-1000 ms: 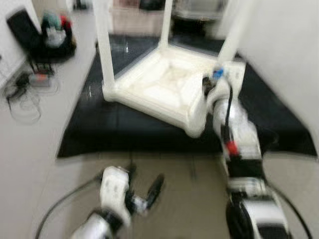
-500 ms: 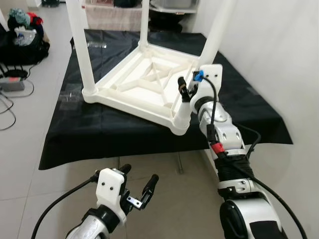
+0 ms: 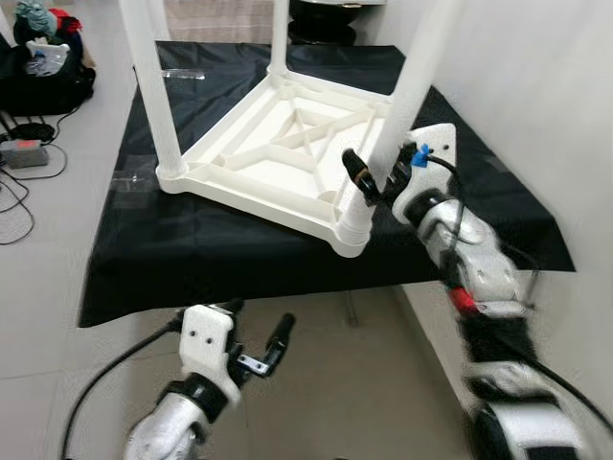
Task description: Building children table
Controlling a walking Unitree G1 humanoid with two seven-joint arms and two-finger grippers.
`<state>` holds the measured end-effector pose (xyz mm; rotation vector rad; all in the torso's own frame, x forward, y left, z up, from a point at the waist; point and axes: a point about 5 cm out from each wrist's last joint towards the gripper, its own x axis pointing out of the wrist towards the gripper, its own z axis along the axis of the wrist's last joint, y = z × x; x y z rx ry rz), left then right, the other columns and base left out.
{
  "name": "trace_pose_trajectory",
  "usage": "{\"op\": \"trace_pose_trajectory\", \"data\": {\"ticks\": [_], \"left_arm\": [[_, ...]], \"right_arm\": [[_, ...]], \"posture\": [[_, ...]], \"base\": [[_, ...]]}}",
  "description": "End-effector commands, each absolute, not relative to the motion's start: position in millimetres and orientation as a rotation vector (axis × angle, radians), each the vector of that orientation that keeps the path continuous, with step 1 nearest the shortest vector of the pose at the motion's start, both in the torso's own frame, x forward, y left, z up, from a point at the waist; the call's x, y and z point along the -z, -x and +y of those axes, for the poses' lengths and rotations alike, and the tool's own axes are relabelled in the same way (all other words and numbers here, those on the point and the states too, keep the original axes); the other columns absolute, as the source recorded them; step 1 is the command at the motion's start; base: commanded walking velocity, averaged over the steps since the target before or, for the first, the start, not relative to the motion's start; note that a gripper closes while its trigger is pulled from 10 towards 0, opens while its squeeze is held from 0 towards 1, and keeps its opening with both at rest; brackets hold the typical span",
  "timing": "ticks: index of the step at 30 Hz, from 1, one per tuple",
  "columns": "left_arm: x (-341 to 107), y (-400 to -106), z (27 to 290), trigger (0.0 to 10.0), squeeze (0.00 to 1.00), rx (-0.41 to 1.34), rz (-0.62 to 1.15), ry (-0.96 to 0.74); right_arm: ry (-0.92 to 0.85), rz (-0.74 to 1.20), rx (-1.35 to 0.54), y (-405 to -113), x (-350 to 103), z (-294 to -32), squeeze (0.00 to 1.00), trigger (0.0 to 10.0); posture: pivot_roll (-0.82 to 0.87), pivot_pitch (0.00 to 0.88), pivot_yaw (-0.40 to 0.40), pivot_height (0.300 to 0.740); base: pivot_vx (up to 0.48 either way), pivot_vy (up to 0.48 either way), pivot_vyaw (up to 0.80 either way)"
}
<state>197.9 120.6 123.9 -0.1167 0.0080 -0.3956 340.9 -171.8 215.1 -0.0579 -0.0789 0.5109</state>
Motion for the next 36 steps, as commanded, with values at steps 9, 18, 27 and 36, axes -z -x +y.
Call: {"op": "trace_pose_trajectory", "data": {"ticks": [9, 18, 27, 36], "left_arm": [[-123, -211, 135, 10.0, 0.0, 0.3, 0.011, 0.043], [-113, -217, 161, 10.0, 0.0, 0.194, 0.064, 0.029], [-106, -213, 163, 10.0, 0.0, 0.188, 0.088, 0.045], [-106, -214, 155, 10.0, 0.0, 0.221, 0.084, 0.036]], "right_arm": [[0.108, 0.034, -0.605, -317, -184, -182, 0.9, 10.0], [0.036, 0.152, -0.413, -293, -137, -187, 0.0, 10.0], [-0.01, 0.193, -0.417, -278, -127, -173, 0.0, 10.0], [0.015, 0.161, -0.546, -280, -136, -161, 0.0, 10.0]], "posture": [[-0.04, 0.0, -0.11, 0.74], [-0.05, 0.0, -0.099, 0.74], [-0.07, 0.0, -0.081, 0.74], [-0.08, 0.0, -0.07, 0.74]], "base": [[0.0, 0.0, 0.0], [0.0, 0.0, -0.18], [0.0, 0.0, -0.27], [0.177, 0.0, -0.09]]}}
